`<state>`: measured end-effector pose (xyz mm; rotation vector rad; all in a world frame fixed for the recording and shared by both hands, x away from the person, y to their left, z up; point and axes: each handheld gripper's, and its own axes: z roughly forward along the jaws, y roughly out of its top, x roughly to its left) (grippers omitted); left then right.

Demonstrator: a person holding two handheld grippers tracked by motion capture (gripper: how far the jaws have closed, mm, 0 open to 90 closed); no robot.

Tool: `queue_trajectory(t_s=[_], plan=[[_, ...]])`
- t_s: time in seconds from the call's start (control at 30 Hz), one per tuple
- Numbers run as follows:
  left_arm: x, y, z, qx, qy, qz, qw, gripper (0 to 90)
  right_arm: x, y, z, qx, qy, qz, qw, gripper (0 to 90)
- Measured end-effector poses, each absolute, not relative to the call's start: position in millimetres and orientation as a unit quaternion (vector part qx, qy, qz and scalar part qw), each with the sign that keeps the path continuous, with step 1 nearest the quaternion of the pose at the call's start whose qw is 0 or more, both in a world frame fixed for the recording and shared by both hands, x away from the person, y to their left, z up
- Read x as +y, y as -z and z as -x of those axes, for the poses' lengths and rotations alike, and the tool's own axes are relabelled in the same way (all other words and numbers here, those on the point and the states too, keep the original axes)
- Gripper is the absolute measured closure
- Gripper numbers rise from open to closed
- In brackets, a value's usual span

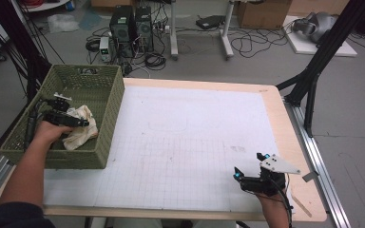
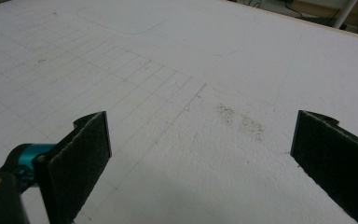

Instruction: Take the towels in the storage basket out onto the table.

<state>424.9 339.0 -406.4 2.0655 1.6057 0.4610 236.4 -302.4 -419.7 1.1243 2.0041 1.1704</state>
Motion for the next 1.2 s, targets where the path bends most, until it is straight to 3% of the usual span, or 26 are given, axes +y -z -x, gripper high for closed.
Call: queue_trajectory(t_s=[0.27, 0.4, 0.47, 0.53, 0.57, 0.6, 0.67, 0.8, 1.2], plan=[[335.4, 419.6, -427.3, 0.587, -0.141, -0.774, 0.191, 16.9, -306.6, 420.6, -236.5, 0.744, -0.436, -0.424, 0.275, 4.2], [335.8, 418.9, -428.1, 0.586, -0.136, -0.776, 0.189, 22.1, -305.9, 421.4, -238.0, 0.746, -0.437, -0.423, 0.273, 4.2], [333.9, 415.2, -426.5, 0.57, -0.147, -0.787, 0.182, 28.8, -305.0, 421.2, -237.9, 0.747, -0.437, -0.421, 0.272, 4.1], [333.3, 412.8, -425.6, 0.566, -0.148, -0.79, 0.186, 48.2, -304.3, 420.9, -238.0, 0.746, -0.439, -0.421, 0.27, 4.2], [332.3, 411.6, -425.1, 0.558, -0.147, -0.794, 0.191, 48.2, -303.8, 420.6, -238.2, 0.746, -0.439, -0.422, 0.269, 4.2], [331.0, 409.7, -424.3, 0.553, -0.153, -0.797, 0.19, 68.0, -303.7, 420.6, -238.5, 0.746, -0.439, -0.423, 0.269, 4.2], [332.5, 406.4, -423.0, 0.562, -0.151, -0.789, 0.197, 73.0, -303.7, 420.8, -238.1, 0.745, -0.439, -0.423, 0.269, 4.2], [336.8, 396.1, -418.6, 0.572, -0.161, -0.766, 0.245, 75.4, -302.7, 420.0, -235.7, 0.748, -0.437, -0.42, 0.271, 4.2], [354.3, 357.5, -392.1, 0.563, -0.265, -0.66, 0.421, 75.8, -305.7, 417.6, -233.5, 0.739, -0.445, -0.427, 0.272, 4.2]])
